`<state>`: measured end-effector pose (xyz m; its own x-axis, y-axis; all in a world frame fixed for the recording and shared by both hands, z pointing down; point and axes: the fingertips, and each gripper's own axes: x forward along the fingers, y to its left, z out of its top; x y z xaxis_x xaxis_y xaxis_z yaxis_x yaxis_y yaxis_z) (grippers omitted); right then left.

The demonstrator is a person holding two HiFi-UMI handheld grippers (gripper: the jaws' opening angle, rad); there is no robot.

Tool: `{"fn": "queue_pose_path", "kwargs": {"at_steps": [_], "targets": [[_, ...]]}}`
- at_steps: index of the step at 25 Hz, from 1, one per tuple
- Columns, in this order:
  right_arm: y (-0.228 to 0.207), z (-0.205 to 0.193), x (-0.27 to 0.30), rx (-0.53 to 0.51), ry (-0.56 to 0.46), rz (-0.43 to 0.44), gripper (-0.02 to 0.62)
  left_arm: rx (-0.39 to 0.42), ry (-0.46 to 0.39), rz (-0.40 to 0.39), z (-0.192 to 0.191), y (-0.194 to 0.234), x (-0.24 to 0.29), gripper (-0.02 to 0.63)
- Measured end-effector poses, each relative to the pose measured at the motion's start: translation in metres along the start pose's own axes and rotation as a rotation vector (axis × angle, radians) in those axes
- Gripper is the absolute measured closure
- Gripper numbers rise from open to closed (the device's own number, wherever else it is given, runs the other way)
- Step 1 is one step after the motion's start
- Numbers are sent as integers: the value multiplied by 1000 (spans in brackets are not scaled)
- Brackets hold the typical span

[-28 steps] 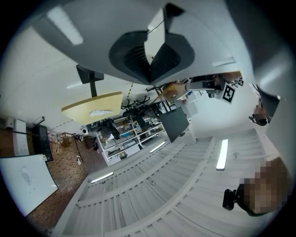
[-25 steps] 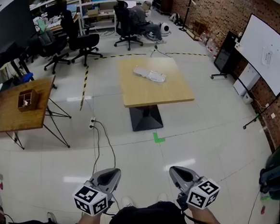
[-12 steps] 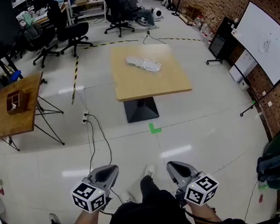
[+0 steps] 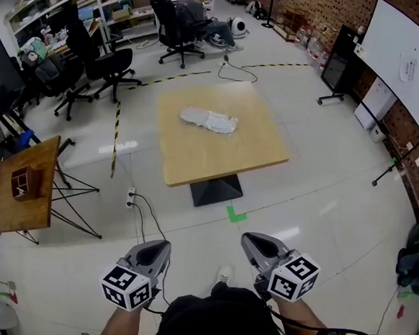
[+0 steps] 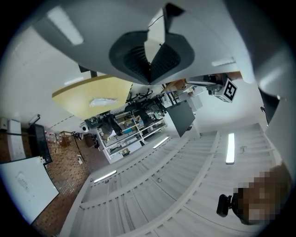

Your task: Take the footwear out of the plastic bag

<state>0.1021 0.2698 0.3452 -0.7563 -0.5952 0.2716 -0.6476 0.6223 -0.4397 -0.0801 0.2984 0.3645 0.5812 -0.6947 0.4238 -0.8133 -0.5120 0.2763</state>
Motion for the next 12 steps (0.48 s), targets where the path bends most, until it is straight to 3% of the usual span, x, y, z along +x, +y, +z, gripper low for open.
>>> {"fn": "queue_pose_path", "kwargs": {"at_steps": [6, 12], "targets": [[-59, 30, 18, -21, 2, 25, 592, 26, 9, 38, 38, 17, 69, 600], [-98, 31, 54, 8, 40, 21, 592, 33, 83, 43, 43, 49, 109, 600]]}}
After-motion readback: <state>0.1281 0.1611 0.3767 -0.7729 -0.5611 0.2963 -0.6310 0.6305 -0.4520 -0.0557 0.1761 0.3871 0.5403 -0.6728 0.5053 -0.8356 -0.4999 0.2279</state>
